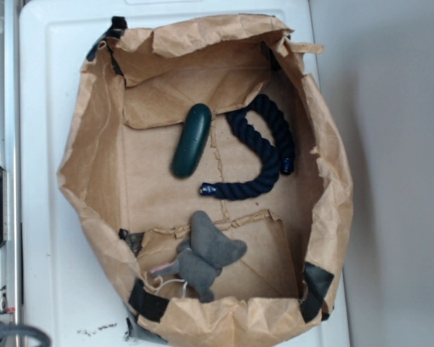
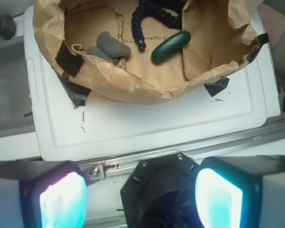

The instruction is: Grab the plastic pickle.

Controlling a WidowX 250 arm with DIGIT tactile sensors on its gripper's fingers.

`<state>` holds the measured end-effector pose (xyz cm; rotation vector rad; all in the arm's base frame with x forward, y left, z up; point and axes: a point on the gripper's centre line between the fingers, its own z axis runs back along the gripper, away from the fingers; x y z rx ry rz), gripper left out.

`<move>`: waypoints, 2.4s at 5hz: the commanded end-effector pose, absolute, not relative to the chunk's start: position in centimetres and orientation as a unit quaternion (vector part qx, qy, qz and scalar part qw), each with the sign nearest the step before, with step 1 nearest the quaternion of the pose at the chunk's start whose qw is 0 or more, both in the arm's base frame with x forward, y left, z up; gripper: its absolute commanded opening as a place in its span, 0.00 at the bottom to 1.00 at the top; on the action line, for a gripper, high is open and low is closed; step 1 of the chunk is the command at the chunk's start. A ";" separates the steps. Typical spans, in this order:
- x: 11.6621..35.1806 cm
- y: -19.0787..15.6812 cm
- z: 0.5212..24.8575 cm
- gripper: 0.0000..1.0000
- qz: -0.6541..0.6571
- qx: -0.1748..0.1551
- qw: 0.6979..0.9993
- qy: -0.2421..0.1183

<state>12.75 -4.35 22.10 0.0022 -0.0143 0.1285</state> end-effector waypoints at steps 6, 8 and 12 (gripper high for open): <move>24.2 -2.9 19.0 1.00 0.134 -0.021 0.980 -0.146; 24.2 -2.9 19.0 1.00 0.134 -0.021 0.980 -0.146; 27.8 -1.4 14.7 1.00 0.352 -0.043 0.928 -0.113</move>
